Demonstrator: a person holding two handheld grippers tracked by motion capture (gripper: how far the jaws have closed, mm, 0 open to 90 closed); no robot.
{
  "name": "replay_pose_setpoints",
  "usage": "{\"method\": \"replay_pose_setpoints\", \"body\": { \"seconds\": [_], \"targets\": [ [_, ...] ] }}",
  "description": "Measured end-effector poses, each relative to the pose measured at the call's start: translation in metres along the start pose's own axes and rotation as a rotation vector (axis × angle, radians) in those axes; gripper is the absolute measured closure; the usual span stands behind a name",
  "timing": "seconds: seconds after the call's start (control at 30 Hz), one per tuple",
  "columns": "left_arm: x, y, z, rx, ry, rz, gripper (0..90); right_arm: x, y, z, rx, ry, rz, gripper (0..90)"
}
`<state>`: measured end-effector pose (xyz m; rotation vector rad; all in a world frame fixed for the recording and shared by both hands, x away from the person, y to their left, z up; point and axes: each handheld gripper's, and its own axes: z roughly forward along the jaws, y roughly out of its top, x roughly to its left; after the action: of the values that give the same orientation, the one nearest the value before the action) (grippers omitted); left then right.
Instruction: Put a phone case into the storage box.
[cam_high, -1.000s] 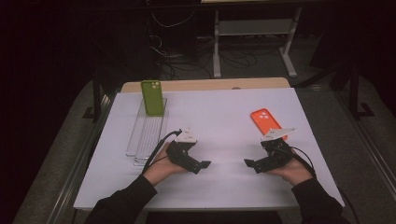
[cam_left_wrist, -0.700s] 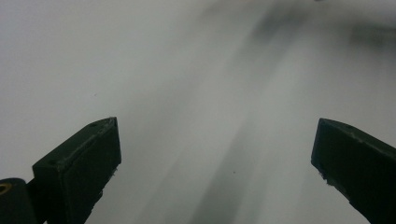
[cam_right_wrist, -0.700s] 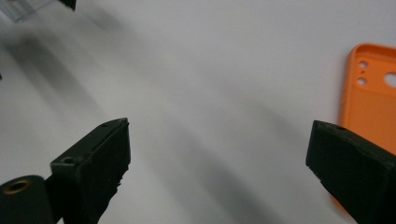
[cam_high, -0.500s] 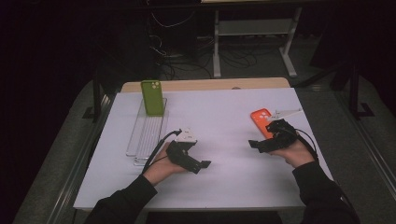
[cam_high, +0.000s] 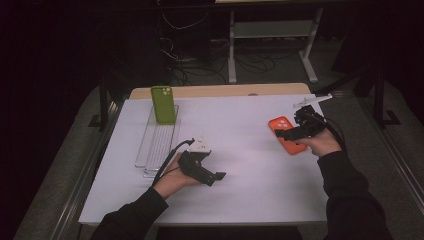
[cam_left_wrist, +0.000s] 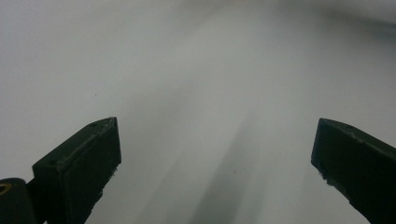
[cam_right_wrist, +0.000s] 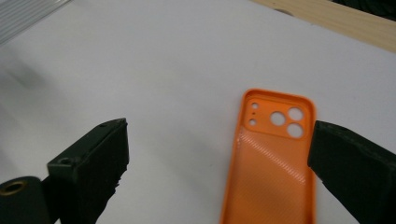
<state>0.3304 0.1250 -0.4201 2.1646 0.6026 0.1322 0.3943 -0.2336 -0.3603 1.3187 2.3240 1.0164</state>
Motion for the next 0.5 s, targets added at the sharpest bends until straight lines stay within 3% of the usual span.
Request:
{"method": "replay_pose_setpoints", "body": {
  "seconds": [0.4,0.5],
  "targets": [
    [-0.001,0.0,0.0,0.002,0.0,0.002,0.9,-0.022,0.02,0.008,-0.001,-0.053,0.03,4.5],
    [0.0,0.0,0.0,-0.001,0.0,0.003,0.8,-0.024,0.021,0.012,0.006,-0.088,0.041,4.6]
  ]
}}
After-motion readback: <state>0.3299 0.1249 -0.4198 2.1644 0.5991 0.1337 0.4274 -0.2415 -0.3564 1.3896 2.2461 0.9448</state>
